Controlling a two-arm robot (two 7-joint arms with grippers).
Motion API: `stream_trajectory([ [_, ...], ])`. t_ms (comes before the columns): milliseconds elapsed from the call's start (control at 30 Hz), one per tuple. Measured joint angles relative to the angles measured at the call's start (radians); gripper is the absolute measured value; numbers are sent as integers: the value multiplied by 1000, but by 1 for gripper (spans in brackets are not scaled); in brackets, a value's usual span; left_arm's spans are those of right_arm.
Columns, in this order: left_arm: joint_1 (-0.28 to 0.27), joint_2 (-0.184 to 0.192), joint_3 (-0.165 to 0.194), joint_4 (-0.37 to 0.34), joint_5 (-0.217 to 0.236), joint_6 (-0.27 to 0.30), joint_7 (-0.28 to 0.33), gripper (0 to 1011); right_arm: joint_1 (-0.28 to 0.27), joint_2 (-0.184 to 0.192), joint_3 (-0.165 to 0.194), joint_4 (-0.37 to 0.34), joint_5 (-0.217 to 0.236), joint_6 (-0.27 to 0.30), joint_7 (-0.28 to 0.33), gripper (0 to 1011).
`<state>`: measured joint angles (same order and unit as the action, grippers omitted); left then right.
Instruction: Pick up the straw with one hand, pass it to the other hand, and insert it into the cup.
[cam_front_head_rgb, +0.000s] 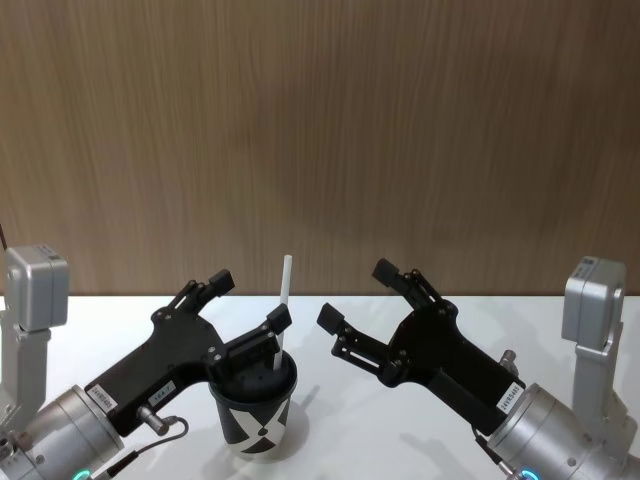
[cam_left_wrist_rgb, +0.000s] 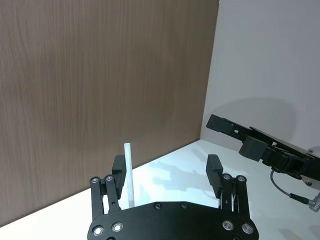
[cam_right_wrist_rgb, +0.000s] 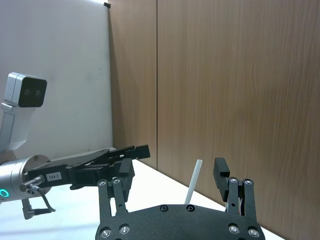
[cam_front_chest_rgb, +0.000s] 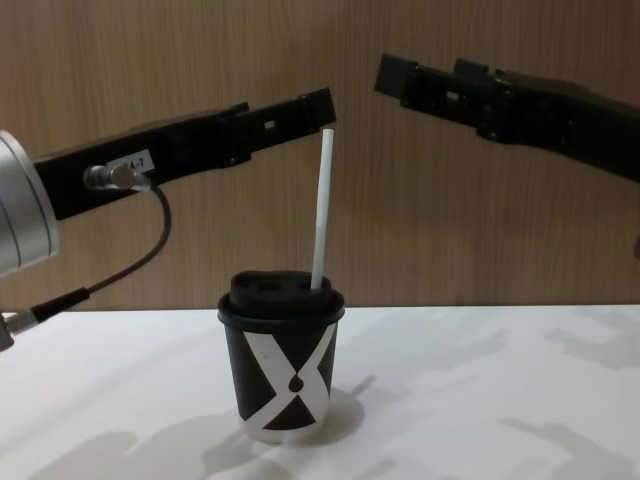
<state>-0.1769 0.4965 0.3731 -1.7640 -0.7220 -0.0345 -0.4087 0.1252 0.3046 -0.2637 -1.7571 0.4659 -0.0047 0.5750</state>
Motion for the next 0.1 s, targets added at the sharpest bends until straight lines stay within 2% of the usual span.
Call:
stream_trajectory([
  [100,1,0,0,-1,0,0,0,1003,0,0,0,0,0,0,0,1001],
])
